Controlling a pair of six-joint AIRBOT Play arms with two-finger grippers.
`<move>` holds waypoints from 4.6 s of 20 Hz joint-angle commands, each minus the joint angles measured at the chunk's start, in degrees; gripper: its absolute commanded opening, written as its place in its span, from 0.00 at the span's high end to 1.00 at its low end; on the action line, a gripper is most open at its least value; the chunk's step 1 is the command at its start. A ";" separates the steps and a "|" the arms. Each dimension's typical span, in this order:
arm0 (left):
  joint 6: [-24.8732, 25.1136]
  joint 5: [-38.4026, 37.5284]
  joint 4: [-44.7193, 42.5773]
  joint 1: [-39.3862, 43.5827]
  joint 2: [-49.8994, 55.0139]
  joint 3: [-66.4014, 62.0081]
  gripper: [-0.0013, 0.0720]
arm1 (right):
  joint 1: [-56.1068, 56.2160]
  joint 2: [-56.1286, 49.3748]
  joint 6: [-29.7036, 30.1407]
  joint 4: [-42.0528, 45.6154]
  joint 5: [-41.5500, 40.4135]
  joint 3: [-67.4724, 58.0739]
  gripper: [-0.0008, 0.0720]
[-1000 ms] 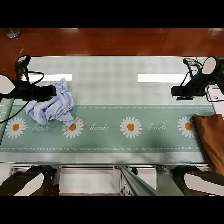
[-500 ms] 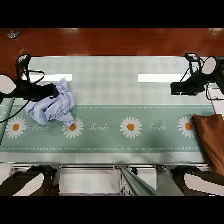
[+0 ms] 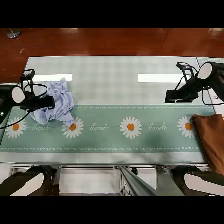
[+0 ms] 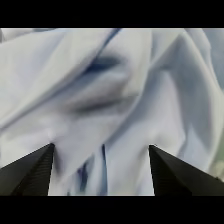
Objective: Fold the shirts.
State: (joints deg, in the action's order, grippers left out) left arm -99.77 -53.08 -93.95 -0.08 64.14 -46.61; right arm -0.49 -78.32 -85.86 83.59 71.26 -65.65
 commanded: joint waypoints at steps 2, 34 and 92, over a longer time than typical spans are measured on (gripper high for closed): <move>-4.02 15.63 -0.94 -0.15 5.42 2.54 0.02 | 0.07 0.04 0.44 -7.19 -4.48 2.21 0.14; -1.99 19.19 10.84 40.57 -0.70 -53.55 0.95 | -0.94 46.05 -2.99 -2.14 -3.37 2.10 0.14; 32.50 2.08 66.77 -3.17 -6.51 -34.18 0.95 | -2.21 8.00 4.83 -20.74 3.39 -41.55 0.96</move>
State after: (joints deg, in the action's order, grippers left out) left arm -64.86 -53.43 -26.02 1.50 61.63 -66.28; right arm -2.90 -71.05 -78.15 57.74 69.84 -85.38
